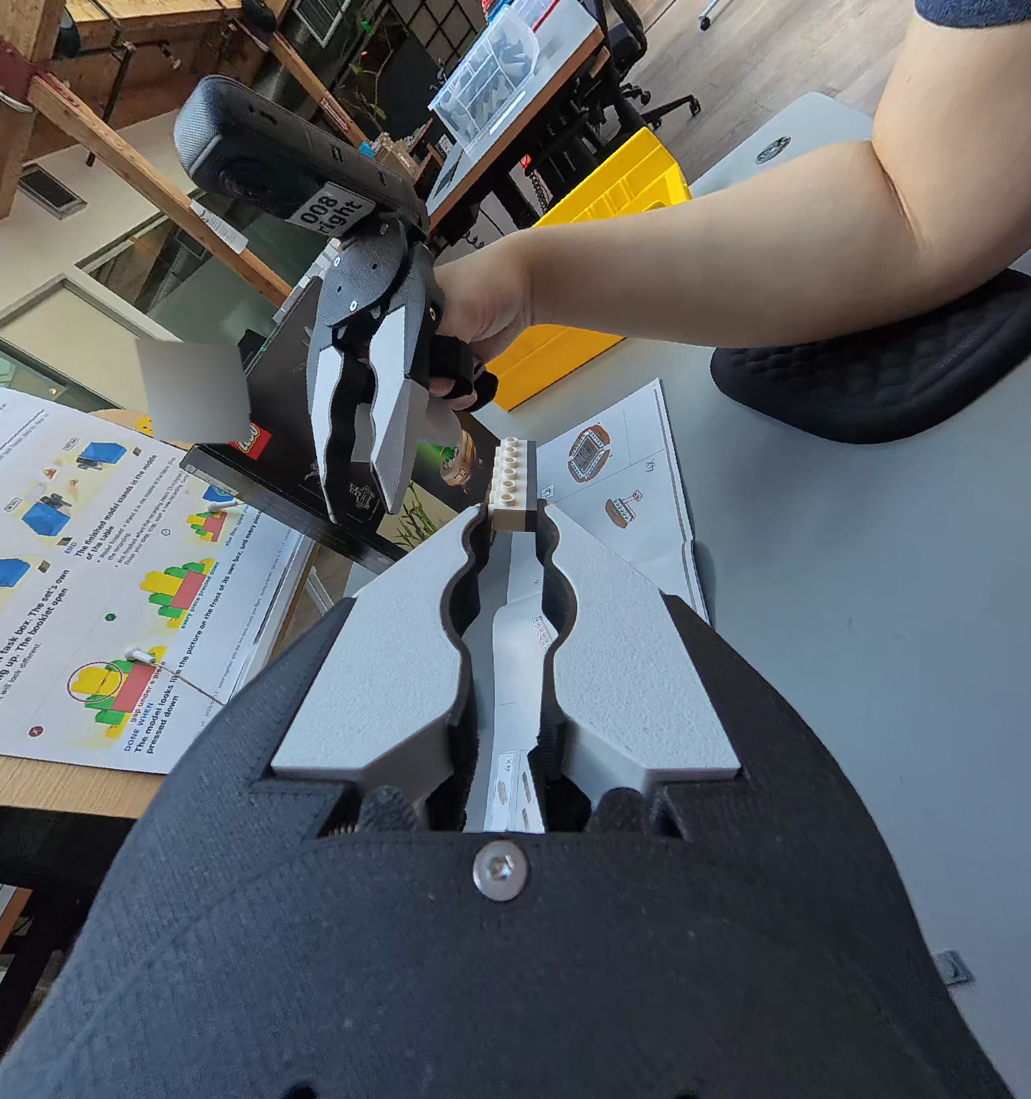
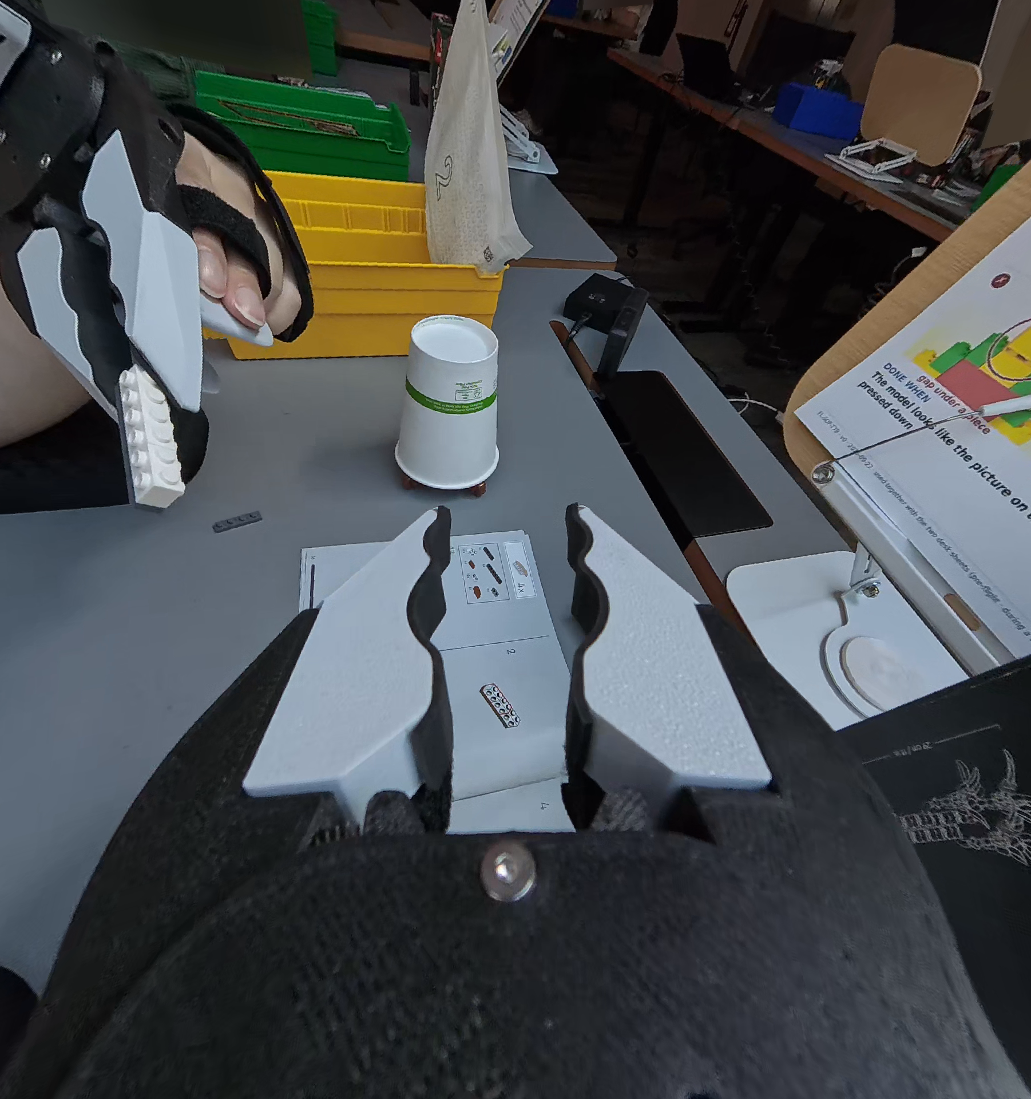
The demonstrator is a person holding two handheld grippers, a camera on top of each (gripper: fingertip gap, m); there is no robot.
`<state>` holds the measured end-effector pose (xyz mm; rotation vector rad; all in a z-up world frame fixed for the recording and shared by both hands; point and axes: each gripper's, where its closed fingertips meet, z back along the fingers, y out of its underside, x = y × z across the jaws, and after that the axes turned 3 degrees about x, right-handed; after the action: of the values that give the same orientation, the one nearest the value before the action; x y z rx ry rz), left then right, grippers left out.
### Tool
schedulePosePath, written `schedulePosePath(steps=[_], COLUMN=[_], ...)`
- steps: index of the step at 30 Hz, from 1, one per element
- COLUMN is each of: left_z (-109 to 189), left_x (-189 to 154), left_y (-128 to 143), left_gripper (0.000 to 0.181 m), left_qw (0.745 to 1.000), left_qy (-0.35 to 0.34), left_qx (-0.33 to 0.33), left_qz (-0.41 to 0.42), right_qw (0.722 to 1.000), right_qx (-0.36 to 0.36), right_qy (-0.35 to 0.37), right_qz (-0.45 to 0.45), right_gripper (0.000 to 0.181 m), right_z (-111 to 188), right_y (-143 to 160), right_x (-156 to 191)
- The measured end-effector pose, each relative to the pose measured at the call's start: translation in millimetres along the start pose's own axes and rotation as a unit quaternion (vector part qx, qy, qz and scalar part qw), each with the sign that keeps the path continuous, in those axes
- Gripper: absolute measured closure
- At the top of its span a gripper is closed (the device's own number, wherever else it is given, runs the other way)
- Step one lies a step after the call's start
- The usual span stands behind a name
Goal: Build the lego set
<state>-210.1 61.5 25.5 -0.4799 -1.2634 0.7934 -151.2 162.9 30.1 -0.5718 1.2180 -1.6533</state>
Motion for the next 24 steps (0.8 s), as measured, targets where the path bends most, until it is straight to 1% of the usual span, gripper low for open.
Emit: schedulePosePath(steps=[7,20,22,24], left_z=[8,11,11,10], left_x=[4,5,5,6], left_y=[1,4,6,8], left_gripper=[0.169,0.169,0.169,0.169], left_qw=[1.000,1.000,1.000,0.999], left_qy=[-0.007,-0.009,-0.011,-0.013], left_qx=[0.006,0.018,0.022,0.027], left_qz=[-0.003,-0.009,-0.011,-0.013], right_qw=[0.999,0.999,0.998,0.995], right_qx=[-0.008,-0.002,-0.011,-0.025], right_qy=[-0.039,-0.048,-0.065,-0.100], right_qz=[-0.002,0.007,0.003,-0.011], right_gripper=[0.143,0.143,0.143,0.142], right_z=[-5,-5,-2,3], right_y=[-1,-1,-3,-8], right_x=[13,18,24,34])
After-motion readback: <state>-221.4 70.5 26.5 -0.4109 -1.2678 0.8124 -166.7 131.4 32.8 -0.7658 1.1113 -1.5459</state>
